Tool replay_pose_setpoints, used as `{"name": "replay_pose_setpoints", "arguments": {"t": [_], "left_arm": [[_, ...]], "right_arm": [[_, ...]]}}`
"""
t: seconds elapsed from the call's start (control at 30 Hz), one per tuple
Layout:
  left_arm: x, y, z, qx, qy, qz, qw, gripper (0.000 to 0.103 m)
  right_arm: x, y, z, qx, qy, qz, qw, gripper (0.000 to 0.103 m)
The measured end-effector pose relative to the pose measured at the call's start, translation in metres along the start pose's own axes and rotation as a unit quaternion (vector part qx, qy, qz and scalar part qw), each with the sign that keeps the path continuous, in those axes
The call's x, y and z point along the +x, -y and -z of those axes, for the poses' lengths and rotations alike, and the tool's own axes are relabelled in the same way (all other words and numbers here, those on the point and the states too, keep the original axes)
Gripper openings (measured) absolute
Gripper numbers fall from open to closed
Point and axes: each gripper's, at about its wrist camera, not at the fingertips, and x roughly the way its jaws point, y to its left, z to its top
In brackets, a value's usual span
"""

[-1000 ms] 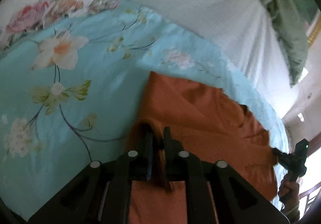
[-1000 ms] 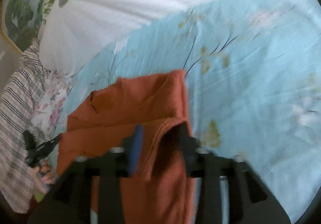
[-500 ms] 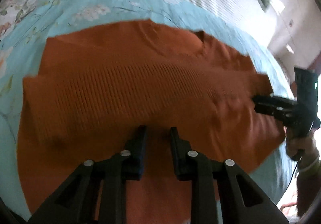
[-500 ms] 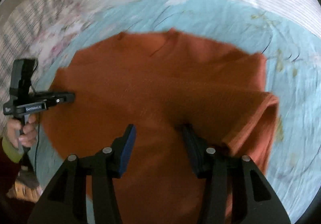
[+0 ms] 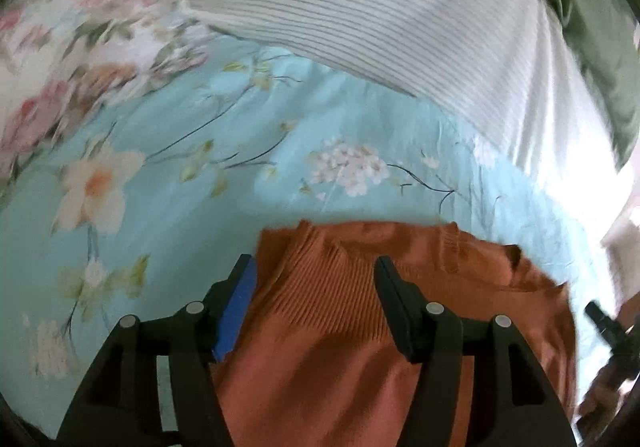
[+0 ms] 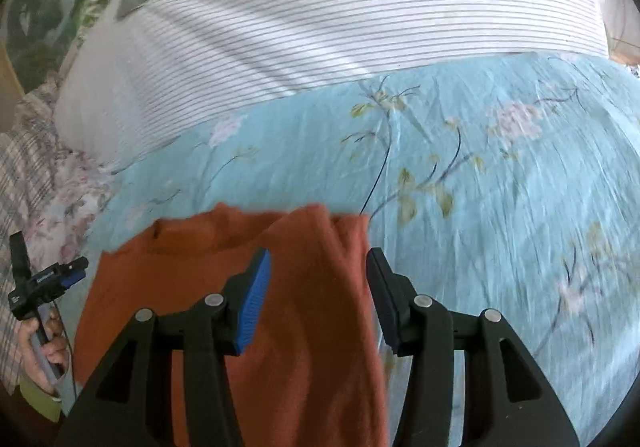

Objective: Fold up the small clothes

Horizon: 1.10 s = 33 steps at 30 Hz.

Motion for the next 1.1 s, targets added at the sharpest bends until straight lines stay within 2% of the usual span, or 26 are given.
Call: {"name": "replay_pose_setpoints", "arguments": {"t": [0.13, 0.33, 0.5, 0.63, 0.83, 0.97, 1.03, 1.1], "left_arm": [[-0.034, -0.004, 0.036, -0.01, 0.008, 0.028, 0.9995, 0.061], [-0.082, -0.005, 0.116, -0.023, -0.006, 0.092, 0.9955, 0.064], [-0.095, -0.009, 0.172, -0.047, -0.036, 0.115, 0.9916, 0.064], [-0.097, -0.008, 0.2, -0.063, -0.059, 0.128, 0.988, 0.064], [-0.089, -0.014, 0.212, -0.098, -0.066, 0.145, 0.9823, 0.065], [-0.072, -0.03, 0.195, -0.152, -0.062, 0.155, 0.9742, 0.065], [-0.062, -0.038, 0.184, -0.179, -0.058, 0.155, 0.9698, 0.061], [-0.053, -0.043, 0.169, -0.194, -0.043, 0.138, 0.9703, 0.055]], "right_arm": [[-0.017, -0.023, 0.04, -0.003, -0.007, -0.039, 0.999, 0.052], [-0.028, -0.041, 0.096, 0.023, -0.033, -0.086, 0.995, 0.053], [-0.032, -0.046, 0.122, 0.039, -0.049, -0.103, 0.993, 0.053], [-0.04, -0.054, 0.134, 0.038, -0.053, -0.11, 0.992, 0.053], [-0.048, -0.054, 0.136, 0.037, -0.05, -0.111, 0.992, 0.054], [-0.046, -0.051, 0.133, 0.04, -0.051, -0.113, 0.992, 0.054], [-0.043, -0.049, 0.129, 0.041, -0.052, -0.115, 0.991, 0.054], [-0.042, -0.05, 0.128, 0.041, -0.05, -0.116, 0.991, 0.054]]}}
